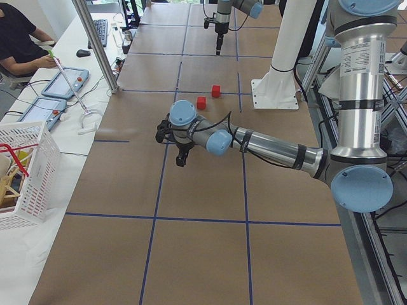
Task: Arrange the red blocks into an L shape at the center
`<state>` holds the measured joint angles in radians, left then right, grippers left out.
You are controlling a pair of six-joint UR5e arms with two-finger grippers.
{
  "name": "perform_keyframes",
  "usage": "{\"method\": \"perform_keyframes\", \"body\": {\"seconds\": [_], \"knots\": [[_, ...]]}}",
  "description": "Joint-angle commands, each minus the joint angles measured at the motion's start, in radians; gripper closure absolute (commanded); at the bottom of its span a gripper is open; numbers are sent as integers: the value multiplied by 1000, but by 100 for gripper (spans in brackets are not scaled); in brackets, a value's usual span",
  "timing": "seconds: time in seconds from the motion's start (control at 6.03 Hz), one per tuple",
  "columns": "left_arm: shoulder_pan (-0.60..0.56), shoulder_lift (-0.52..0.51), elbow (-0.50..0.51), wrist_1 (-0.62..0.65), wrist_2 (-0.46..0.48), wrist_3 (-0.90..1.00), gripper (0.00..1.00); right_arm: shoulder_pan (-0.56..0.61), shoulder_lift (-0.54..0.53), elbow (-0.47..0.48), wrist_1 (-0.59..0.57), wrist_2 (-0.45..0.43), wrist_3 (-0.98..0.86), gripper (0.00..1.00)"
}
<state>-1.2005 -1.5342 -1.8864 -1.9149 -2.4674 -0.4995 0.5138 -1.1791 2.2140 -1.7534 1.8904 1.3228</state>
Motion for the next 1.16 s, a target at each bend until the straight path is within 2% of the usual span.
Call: {"method": "perform_keyframes", "body": {"seconds": [0.0, 0.17, 0.33, 0.5, 0.66, 0.83, 0.99], "knots": [[240, -178, -16, -85, 40, -366, 0, 72, -185, 119, 0, 33, -136, 0], [394, -276, -14, -81, 168, -510, 0, 81, -226, 134, 0, 33, -151, 0], [533, -340, 6, -76, 288, -549, 0, 81, -229, 135, 0, 33, -151, 0], [643, -444, 70, -38, 444, -577, 0, 81, -231, 133, 0, 32, -151, 0], [682, -528, 114, 102, 517, -582, 0, 78, -231, 124, 0, 32, -151, 0], [697, -561, 119, 156, 545, -582, 0, 77, -231, 116, 0, 32, -151, 0], [723, -581, 148, 157, 597, -588, 0, 75, -226, 116, 0, 32, -151, 0]]}}
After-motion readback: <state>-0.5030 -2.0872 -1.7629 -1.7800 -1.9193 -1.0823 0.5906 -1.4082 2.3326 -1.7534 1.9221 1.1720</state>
